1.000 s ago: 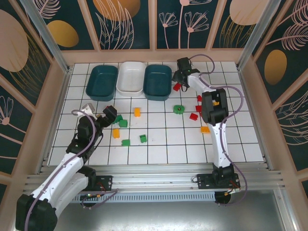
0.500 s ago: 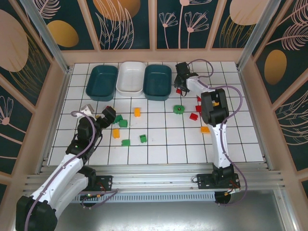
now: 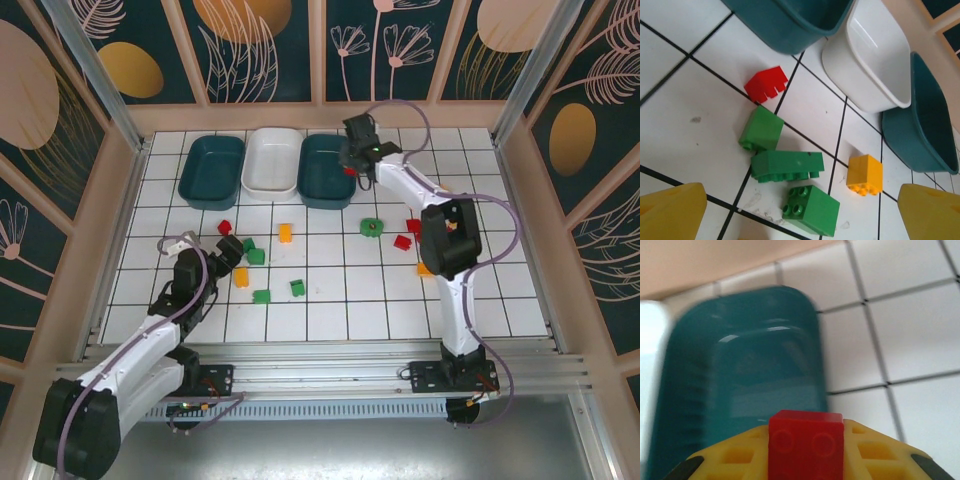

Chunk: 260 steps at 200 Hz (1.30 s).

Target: Sort the legos into containers by color

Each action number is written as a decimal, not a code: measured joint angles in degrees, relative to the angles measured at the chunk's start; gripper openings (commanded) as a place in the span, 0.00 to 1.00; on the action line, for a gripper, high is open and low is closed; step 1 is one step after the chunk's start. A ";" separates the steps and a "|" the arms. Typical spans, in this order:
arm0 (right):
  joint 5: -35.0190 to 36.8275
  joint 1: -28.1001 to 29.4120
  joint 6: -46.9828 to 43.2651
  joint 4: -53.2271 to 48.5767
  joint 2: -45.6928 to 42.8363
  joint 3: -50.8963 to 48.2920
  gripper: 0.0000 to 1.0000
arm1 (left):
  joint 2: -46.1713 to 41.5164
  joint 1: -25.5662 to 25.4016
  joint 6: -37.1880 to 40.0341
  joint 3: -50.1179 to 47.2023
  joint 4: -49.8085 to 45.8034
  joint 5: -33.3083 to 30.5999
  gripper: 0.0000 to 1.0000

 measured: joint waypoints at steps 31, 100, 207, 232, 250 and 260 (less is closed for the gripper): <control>-0.61 2.27 -2.14 -2.86 5.51 9.57 0.64 | 1.07 0.00 -0.98 0.00 1.90 2.51 0.95; 2.25 2.08 -4.07 1.36 -13.22 -21.57 0.75 | -0.42 0.00 -0.94 1.11 0.33 3.04 0.98; -2.62 1.57 -4.52 7.43 -25.97 -49.96 0.94 | 12.13 0.00 0.13 4.26 0.24 14.29 0.98; -3.67 1.97 -4.26 8.83 -25.24 -50.21 0.93 | 9.94 0.00 0.15 4.20 0.22 14.71 0.99; -3.85 2.23 -3.87 9.75 -24.00 -50.14 0.88 | 8.04 0.00 0.15 4.20 0.15 14.71 0.98; -3.72 2.27 -3.10 9.77 -22.95 -49.96 0.84 | 6.91 0.00 0.15 4.20 -0.09 14.67 0.98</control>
